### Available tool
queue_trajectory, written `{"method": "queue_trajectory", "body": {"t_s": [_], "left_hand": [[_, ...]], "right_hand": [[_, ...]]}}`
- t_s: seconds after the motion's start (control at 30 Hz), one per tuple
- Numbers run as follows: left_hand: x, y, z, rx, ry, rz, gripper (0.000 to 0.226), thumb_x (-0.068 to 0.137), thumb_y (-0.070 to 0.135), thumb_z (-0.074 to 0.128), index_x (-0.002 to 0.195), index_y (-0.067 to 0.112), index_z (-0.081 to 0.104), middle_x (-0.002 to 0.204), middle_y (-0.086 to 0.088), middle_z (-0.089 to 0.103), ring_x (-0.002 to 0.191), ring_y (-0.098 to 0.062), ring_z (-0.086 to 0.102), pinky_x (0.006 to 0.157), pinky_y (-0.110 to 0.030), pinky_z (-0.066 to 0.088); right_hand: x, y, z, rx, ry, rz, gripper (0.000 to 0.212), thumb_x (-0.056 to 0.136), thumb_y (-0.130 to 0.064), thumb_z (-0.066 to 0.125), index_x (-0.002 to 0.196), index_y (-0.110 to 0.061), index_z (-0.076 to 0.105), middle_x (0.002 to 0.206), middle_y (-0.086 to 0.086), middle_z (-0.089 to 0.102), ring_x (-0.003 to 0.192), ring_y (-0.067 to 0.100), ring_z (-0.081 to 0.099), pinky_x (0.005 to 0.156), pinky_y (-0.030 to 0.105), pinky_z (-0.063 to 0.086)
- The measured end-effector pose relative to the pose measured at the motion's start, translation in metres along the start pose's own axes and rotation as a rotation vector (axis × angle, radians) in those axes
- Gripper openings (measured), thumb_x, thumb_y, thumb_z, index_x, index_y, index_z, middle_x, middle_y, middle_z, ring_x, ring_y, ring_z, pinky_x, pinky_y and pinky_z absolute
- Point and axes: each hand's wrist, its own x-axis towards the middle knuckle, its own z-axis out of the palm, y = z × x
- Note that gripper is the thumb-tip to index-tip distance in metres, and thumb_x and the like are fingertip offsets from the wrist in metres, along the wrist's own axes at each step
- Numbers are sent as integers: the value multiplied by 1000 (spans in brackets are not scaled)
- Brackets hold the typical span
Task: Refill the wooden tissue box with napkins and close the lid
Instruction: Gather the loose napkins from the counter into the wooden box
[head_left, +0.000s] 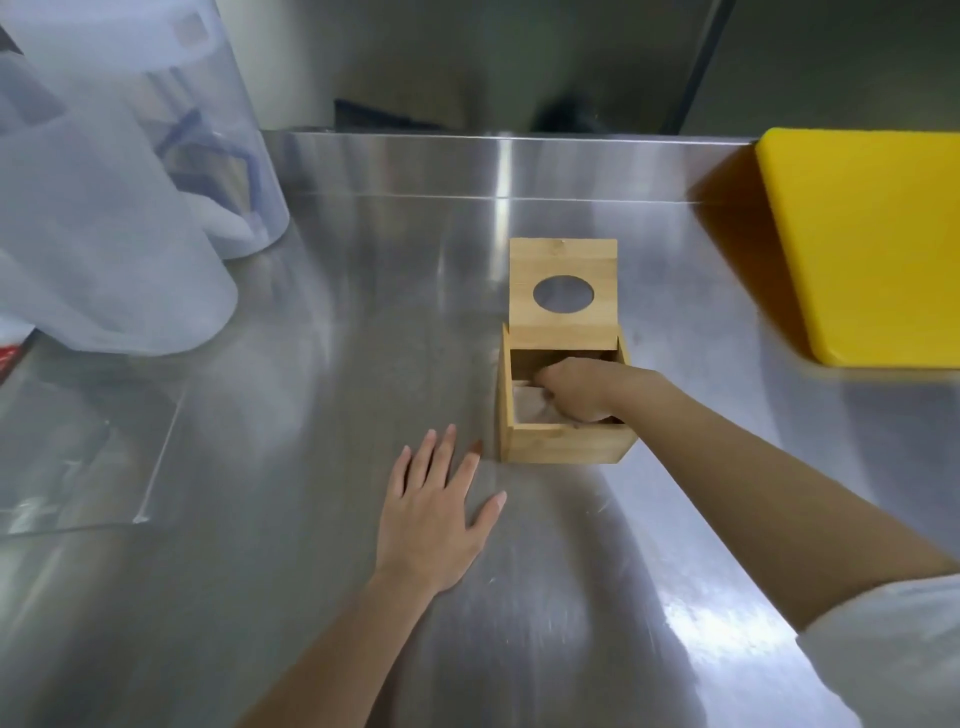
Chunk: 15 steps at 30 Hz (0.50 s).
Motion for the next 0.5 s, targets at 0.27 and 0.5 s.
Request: {"method": "queue_trajectory", "body": {"t_s": [0.27, 0.5], "left_hand": [[-1, 1, -2, 4, 1, 5, 65, 88, 64, 12, 140, 30, 29, 153, -2, 26, 142, -21, 14, 114, -40, 5], [-1, 1, -3, 8, 4, 8, 63, 88, 63, 15, 138, 29, 33, 152, -3, 30, 142, -22, 18, 114, -40, 9]], "right_hand": [[4, 3, 3, -15, 111, -43, 26, 89, 1, 40, 107, -6, 57, 105, 15, 64, 88, 29, 59, 80, 36, 48], [5, 5, 8, -163, 207, -94, 22, 91, -9, 45, 110, -6, 55, 106, 15, 63, 92, 32, 60, 79, 40, 50]]}}
